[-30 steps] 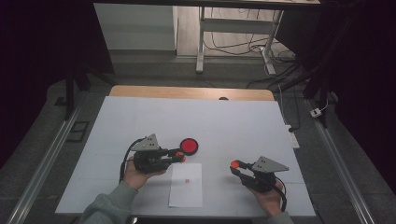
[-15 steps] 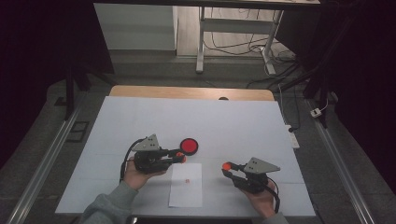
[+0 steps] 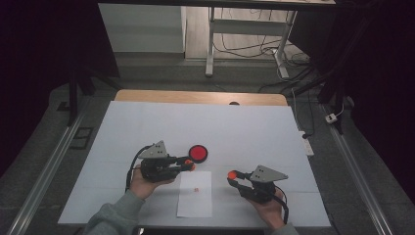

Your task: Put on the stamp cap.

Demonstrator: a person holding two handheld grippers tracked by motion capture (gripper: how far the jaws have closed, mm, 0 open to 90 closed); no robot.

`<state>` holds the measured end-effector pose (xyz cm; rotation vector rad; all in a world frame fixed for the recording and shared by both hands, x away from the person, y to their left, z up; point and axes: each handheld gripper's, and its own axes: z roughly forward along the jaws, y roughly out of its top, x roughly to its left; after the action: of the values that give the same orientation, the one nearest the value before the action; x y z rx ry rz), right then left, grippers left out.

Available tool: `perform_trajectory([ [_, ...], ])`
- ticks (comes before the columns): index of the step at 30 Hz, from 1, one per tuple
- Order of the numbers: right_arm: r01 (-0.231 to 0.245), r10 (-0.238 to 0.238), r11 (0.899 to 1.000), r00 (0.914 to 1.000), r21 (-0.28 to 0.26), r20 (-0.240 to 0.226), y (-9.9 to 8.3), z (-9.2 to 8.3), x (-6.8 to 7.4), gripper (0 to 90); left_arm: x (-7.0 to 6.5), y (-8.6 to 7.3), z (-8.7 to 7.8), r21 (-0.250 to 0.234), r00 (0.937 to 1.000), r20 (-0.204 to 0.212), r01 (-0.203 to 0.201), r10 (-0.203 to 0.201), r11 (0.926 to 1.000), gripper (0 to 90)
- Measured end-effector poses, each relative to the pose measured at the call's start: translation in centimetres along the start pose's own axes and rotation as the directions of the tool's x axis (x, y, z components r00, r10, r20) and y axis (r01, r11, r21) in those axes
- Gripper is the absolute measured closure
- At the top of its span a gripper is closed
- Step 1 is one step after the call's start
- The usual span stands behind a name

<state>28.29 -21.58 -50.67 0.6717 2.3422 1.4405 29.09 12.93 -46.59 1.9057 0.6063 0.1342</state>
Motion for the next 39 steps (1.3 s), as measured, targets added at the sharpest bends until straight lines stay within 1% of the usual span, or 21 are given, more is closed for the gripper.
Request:
perform_trajectory([
  [6,0.009,-0.009,1.0,0.9999,0.002,-0.014,0.3,0.8,0.5,64.3,0.0,0.0,0.1,0.002,1.0,0.004,0.001,-0.001,1.0,72.0],
  [9,0.015,-0.015,1.0,0.9998,0.006,-0.011,0.4,1.2,0.8,64.3,0.0,0.0,0.2,0.003,1.0,0.002,0.0,0.0,1.0,72.0],
  [10,0.018,-0.018,1.0,0.9998,0.015,-0.007,0.5,1.3,0.8,64.3,0.0,0.0,0.2,0.003,1.0,0.003,-0.001,0.001,1.0,72.0],
  [11,0.017,-0.017,1.0,0.9998,0.008,-0.013,0.5,1.5,0.9,64.3,0.0,0.0,0.2,0.003,1.0,0.003,-0.001,0.001,1.0,72.0],
  [15,0.02,-0.02,1.0,0.9995,0.01,-0.023,0.7,1.9,1.1,64.3,0.0,0.0,0.2,0.003,1.0,0.001,-0.002,0.002,1.0,72.0],
  [16,0.024,-0.024,1.0,0.9996,0.016,-0.017,0.8,1.9,1.2,64.3,0.0,0.0,0.2,0.003,1.0,0.001,-0.002,0.002,1.0,72.0],
  [18,0.026,-0.026,1.0,0.9993,0.009,-0.029,0.8,2.2,1.3,64.3,0.0,0.0,0.2,0.003,1.0,0.002,-0.003,0.003,1.0,72.0],
  [27,0.042,-0.041,0.999,0.9981,0.012,-0.045,1.3,3.1,2.1,64.4,-0.1,0.0,0.4,0.007,1.0,0.006,-0.003,0.003,1.0,72.0],
  [29,0.041,-0.04,0.999,0.9976,0.005,-0.057,1.4,3.4,2.3,64.3,-0.1,0.0,0.4,0.008,1.0,0.007,-0.003,0.003,1.0,72.0],
  [30,0.045,-0.044,0.999,0.9976,0.01,-0.053,1.5,3.5,2.4,64.3,-0.1,0.0,0.4,0.008,1.0,0.007,-0.003,0.003,1.0,72.0],
  [31,0.041,-0.041,0.999,0.9972,0.003,-0.063,1.5,3.6,2.5,64.4,-0.1,0.0,0.4,0.008,1.0,0.006,-0.003,0.003,1.0,72.0],
  [39,0.056,-0.055,0.998,0.9948,0.003,-0.086,1.9,4.5,3.3,64.3,-0.1,0.0,0.5,0.009,1.0,0.009,-0.003,0.003,1.0,72.0],
])
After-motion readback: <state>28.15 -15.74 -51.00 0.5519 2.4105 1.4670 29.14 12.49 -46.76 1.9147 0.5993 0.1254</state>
